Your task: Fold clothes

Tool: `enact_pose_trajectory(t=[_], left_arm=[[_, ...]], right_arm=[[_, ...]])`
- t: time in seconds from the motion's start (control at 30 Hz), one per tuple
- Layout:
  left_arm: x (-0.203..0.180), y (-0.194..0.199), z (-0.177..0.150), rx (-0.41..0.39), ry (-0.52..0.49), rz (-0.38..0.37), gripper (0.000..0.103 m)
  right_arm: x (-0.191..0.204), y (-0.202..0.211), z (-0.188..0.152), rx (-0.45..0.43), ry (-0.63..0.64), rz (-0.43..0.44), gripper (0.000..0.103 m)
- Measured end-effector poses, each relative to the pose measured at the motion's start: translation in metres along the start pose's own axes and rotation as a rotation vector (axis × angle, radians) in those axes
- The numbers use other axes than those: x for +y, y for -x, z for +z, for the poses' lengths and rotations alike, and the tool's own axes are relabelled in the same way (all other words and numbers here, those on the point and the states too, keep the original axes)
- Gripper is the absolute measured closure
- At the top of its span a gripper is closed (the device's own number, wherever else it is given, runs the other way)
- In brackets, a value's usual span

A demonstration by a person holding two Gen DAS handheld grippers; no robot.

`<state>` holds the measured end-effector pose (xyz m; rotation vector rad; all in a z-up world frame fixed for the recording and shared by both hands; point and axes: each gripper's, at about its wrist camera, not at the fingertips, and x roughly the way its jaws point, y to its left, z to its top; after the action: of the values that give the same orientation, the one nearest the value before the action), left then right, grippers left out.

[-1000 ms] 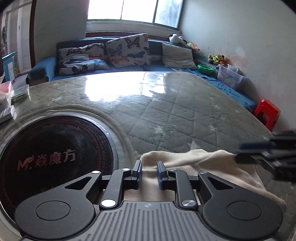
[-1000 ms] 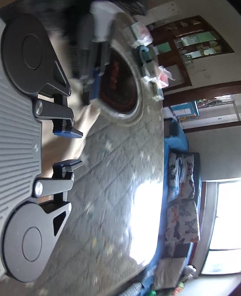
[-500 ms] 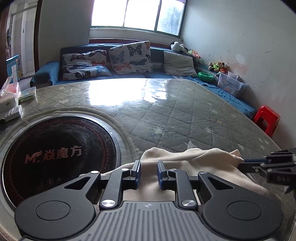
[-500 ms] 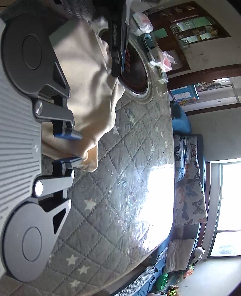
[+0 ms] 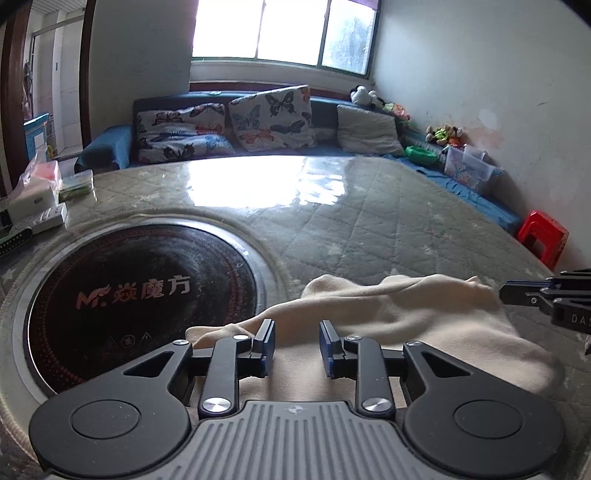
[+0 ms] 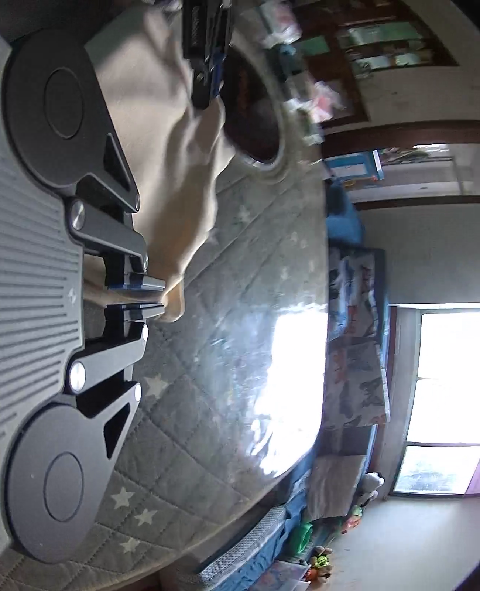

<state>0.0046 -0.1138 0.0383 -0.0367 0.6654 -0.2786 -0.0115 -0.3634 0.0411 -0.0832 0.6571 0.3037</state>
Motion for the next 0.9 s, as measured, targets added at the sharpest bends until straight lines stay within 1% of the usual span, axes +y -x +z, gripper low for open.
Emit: enact_pose_trajectory(t=[0.17, 0.23, 0.3, 0.37, 0.43, 0.5, 0.6, 0.67, 0.77, 0.83, 0.9], left_arm=[[-0.022, 0.024, -0.011, -0.048, -0.058, -0.078, 0.075], [-0.029, 0.026, -0.02, -0.04, -0.079, -0.105, 0.075], [-0.033, 0.027, -0.029, -0.028, -0.098, -0.121, 0.075], [-0.033, 0.026, -0.035, -0.018, -0.107, -0.111, 0.075], [-0.031, 0.025, -0.041, -0.008, -0.112, -0.098, 0.075], [-0.03, 0.029, -0.042, -0.016, -0.117, -0.098, 0.075], [-0.035, 0.038, -0.039, -0.038, -0.119, -0.114, 0.075], [-0.042, 0.043, -0.04, -0.059, -0.14, -0.14, 0.075], [-0.05, 0.042, -0.043, -0.056, -0.166, -0.164, 0.075], [-0.054, 0.04, -0.047, -0.046, -0.182, -0.17, 0.075], [-0.054, 0.039, -0.054, -0.031, -0.192, -0.17, 0.075]], right_arm=[[0.028, 0.022, -0.006, -0.037, 0.097, 0.093, 0.097], [0.036, 0.022, -0.013, -0.03, 0.119, 0.111, 0.097], [0.038, 0.018, -0.02, -0.009, 0.111, 0.109, 0.097], [0.033, 0.013, -0.028, 0.014, 0.087, 0.094, 0.098], [0.024, 0.012, -0.033, 0.017, 0.047, 0.085, 0.099], [0.016, 0.015, -0.035, 0.015, 0.005, 0.077, 0.1], [0.022, 0.024, -0.031, -0.004, 0.043, 0.066, 0.098], [0.031, 0.03, -0.027, -0.024, 0.067, 0.113, 0.098], [0.052, 0.032, -0.022, -0.04, 0.124, 0.185, 0.098], [0.064, 0.027, -0.025, -0.028, 0.158, 0.213, 0.098], [0.07, 0.02, -0.03, -0.002, 0.177, 0.224, 0.098]])
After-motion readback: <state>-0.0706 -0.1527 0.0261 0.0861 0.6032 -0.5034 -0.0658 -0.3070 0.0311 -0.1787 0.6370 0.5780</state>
